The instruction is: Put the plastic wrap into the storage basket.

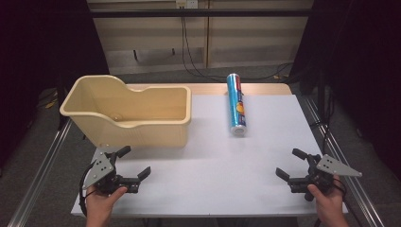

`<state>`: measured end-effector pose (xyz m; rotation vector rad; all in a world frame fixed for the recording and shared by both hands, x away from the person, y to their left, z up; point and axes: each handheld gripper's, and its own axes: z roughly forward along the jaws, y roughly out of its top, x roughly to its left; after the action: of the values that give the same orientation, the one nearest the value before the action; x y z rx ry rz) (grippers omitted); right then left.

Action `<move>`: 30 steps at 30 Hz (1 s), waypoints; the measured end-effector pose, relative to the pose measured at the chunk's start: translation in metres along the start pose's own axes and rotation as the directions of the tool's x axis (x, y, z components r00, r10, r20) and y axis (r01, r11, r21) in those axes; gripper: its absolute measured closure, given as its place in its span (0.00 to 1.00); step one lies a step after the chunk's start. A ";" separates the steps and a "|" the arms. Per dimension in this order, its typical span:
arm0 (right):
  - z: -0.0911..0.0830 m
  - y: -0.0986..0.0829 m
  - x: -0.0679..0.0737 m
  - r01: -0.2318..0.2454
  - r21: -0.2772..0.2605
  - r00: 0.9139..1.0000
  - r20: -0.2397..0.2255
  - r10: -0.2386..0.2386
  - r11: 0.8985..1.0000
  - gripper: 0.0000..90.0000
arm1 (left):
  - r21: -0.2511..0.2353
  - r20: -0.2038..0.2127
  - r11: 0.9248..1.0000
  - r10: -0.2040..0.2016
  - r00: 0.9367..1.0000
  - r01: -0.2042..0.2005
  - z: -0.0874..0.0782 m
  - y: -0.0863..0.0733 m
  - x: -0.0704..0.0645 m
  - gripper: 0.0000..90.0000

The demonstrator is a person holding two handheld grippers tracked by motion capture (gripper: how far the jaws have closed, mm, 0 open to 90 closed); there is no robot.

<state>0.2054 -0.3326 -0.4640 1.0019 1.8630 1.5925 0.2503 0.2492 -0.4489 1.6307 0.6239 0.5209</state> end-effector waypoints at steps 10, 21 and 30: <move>0.016 0.005 0.001 0.001 0.072 0.999 0.045 -0.005 0.997 0.00 | 0.018 0.002 1.000 0.007 1.000 -0.007 -0.001 -0.001 -0.003 0.00; 0.065 0.028 0.004 0.042 0.206 0.990 0.121 -0.068 0.978 0.01 | 0.023 0.006 1.000 0.012 1.000 -0.012 -0.001 -0.001 -0.003 0.00; 0.108 0.051 -0.002 -0.007 0.313 0.987 0.157 -0.045 0.950 0.01 | 0.037 0.019 0.999 0.013 1.000 -0.014 0.002 -0.003 -0.002 0.00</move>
<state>0.3004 -0.2651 -0.4359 1.2036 2.0415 1.1850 0.2499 0.2461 -0.4519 1.6743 0.6126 0.5057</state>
